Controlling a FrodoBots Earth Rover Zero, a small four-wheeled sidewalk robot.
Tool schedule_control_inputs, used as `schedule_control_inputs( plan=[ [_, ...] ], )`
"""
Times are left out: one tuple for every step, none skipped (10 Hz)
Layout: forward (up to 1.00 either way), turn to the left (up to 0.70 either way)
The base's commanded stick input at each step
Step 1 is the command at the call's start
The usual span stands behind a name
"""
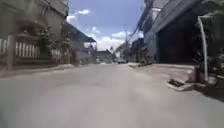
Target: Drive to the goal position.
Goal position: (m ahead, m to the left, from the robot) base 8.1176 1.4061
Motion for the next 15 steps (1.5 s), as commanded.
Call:
schedule_control_inputs(
  plan=[
    [1.00,0.00],
    [1.00,0.00],
    [1.00,0.00],
    [1.00,-0.05],
    [1.00,-0.11],
    [1.00,-0.28],
    [1.00,-0.40],
    [1.00,0.00],
    [1.00,0.00],
    [1.00,0.00],
    [1.00,0.00],
    [1.00,0.00],
    [1.00,0.00],
    [1.00,0.00],
    [1.00,0.00]
  ],
)
